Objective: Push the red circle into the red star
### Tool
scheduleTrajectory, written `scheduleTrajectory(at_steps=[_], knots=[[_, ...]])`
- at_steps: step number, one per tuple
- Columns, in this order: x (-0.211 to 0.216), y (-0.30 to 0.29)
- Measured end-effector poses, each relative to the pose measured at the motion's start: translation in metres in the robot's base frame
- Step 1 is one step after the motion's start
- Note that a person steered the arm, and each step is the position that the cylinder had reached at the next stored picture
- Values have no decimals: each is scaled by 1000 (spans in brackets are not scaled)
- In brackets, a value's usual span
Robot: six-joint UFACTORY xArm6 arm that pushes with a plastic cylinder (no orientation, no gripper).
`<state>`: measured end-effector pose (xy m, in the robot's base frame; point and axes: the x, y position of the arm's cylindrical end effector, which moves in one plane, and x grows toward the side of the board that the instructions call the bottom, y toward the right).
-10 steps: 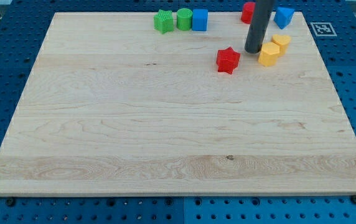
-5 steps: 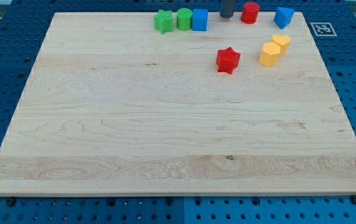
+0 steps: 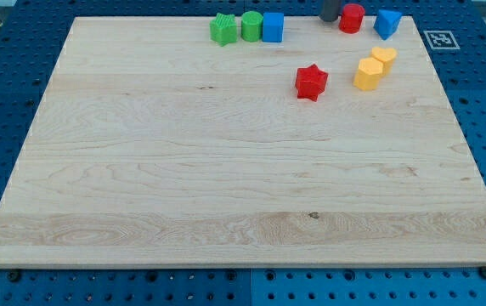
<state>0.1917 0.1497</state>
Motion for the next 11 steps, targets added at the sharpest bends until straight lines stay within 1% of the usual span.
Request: scheduleTrajectory(at_steps=[4,6,7,9,10,11], knots=[[-1,25],[3,70],[3,73],[4,98],[37,100],[52,100]])
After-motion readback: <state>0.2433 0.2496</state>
